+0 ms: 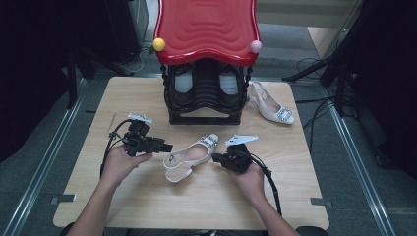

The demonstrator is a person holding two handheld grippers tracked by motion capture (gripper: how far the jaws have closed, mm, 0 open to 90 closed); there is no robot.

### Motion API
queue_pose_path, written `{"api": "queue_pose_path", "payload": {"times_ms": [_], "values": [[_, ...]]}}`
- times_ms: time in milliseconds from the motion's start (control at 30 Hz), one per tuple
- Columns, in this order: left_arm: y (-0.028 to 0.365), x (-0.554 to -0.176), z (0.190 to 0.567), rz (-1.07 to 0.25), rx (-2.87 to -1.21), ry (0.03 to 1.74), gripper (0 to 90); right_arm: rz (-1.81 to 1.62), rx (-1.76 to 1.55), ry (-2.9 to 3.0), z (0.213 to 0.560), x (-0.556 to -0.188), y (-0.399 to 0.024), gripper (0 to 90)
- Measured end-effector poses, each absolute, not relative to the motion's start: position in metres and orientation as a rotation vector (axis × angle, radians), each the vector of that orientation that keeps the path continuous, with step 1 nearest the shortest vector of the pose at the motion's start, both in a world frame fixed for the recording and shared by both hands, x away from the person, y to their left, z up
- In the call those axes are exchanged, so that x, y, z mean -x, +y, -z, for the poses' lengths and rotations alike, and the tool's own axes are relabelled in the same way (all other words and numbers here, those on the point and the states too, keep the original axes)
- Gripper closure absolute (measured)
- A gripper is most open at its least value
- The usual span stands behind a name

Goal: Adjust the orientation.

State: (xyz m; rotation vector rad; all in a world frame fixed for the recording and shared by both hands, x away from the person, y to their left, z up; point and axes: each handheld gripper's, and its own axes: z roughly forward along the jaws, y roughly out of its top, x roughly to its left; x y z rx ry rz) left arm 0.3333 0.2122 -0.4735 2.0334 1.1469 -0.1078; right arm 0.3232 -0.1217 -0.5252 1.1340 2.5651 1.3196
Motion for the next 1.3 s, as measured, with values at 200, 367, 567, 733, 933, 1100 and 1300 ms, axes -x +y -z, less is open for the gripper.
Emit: {"api": "queue_pose_path", "payload": {"times_ms": [200,367,567,733,933,1100,1300], "values": [[0.219,-0.33,0.475,0.1,-2.023,1.177,43.6,-1.303,-1.13,2.595,0.528,-0.326,-0.115,90.0],[0.224,-0.327,0.479,0.106,-2.024,1.197,42.8,-1.282,-1.123,2.611,0.529,-0.329,-0.111,90.0],[0.227,-0.323,0.483,0.105,-2.027,1.218,42.3,-1.271,-1.125,2.615,0.528,-0.333,-0.108,90.0],[0.23,-0.32,0.485,0.103,-2.022,1.229,41.6,-1.275,-1.126,2.615,0.529,-0.338,-0.108,90.0],[0.237,-0.316,0.487,0.099,-2.013,1.253,41.1,-1.269,-1.128,2.62,0.529,-0.343,-0.105,90.0],[0.243,-0.309,0.488,0.093,-1.996,1.279,41.0,-1.262,-1.135,2.624,0.529,-0.349,-0.101,90.0],[0.255,-0.3,0.489,0.08,-1.966,1.318,40.9,-1.26,-1.142,2.628,0.529,-0.358,-0.095,90.0]]}}
